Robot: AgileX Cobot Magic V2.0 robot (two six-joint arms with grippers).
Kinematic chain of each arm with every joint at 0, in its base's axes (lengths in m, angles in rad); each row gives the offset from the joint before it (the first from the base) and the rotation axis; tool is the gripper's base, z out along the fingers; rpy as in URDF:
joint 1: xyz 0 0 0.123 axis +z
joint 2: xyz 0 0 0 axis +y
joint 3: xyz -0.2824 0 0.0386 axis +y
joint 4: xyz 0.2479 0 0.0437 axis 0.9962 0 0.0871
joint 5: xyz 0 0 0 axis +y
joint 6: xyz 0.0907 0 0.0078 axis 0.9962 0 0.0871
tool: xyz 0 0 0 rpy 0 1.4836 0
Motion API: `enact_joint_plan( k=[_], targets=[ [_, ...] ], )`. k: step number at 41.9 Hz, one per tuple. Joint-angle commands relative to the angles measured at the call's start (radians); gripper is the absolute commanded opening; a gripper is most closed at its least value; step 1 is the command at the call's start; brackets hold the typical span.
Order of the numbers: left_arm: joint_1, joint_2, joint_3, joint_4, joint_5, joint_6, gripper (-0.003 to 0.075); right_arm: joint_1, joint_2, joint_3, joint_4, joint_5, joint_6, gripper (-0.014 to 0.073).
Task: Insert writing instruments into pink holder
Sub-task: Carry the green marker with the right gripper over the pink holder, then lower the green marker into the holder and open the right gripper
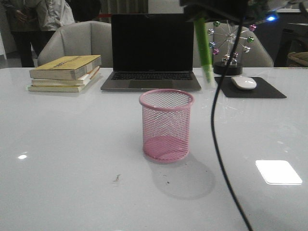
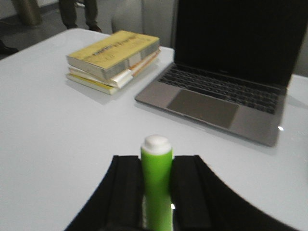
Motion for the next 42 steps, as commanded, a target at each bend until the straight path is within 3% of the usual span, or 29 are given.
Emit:
enact_joint_plan(
  k=[1,8,16,24,28,34,42],
  targets=[
    [-0.009,0.007,-0.027,-0.019,-0.077,-0.003,0.0582,0.031,0.014,-0.024,0.002,-0.212,-0.007,0.0111],
    [-0.009,0.007,-0.027,-0.019,-0.077,-0.003,0.0582,0.038,0.131,-0.024,-0.001,-0.354,-0.006,0.0111],
    [-0.009,0.007,-0.027,-0.019,-0.077,-0.003,0.0582,0.038,0.228,-0.024,-0.035,-0.375,0.042,0.0125],
    [-0.009,0.007,-0.027,-0.019,-0.077,-0.003,0.0582,0.038,0.252,-0.024,-0.096,-0.368,0.083,0.0371],
    [-0.009,0.007,-0.027,-0.019,-0.077,-0.003,0.0582,0.038,0.233,-0.025,-0.096,-0.343,0.083,0.0407],
    [-0.009,0.007,-0.027,-0.019,-0.077,-0.003,0.0582,0.038,0.125,-0.028,-0.103,-0.175,0.079,0.0403],
    [-0.009,0.007,-0.027,-0.019,-0.077,-0.003,0.0582,0.037,-0.098,-0.028,-0.115,0.251,-0.018,0.0403]
  ],
)
